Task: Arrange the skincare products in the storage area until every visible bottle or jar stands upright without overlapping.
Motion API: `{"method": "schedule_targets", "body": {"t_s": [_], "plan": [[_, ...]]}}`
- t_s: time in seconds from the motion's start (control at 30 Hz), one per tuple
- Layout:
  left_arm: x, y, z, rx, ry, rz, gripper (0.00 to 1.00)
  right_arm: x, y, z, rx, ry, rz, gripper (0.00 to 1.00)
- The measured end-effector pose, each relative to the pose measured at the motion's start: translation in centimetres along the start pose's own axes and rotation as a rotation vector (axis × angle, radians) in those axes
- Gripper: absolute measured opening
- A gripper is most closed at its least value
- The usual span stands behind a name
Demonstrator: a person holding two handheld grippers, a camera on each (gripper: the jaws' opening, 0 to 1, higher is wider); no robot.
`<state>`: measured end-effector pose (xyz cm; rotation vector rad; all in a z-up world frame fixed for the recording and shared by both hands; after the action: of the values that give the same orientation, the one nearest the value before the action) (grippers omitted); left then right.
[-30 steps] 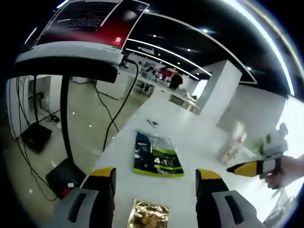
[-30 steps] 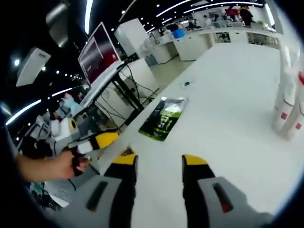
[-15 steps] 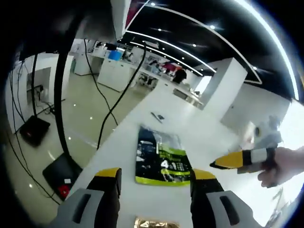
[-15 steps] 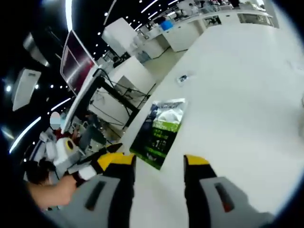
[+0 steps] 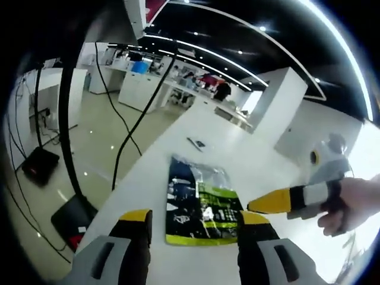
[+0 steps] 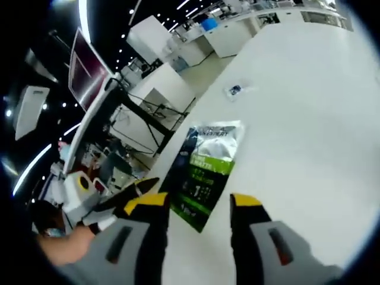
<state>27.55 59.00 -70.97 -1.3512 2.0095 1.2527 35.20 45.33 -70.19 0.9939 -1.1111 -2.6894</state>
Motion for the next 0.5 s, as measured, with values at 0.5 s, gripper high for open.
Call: {"method": "schedule_targets", "body": {"t_s": [0.5], "plan": [[0.2, 0.0, -0.4, 0.05, 0.142, 0.01, 0.43, 1.0, -1.3, 0.3, -0.092, -0.278, -0.066, 0.23]]}}
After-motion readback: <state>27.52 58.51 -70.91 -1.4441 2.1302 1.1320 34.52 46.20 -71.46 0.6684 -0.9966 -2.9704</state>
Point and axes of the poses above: the point that each gripper's makers call its tool centre point, and the gripper's own axes: y roughly backward along the fingers, z roughly to its left, x roughly out of its underside, the point moved 7 cm from there along y, roughly backward along the fingers, and after that the axes turned 5 degrees about y, right-handed, at the moved point
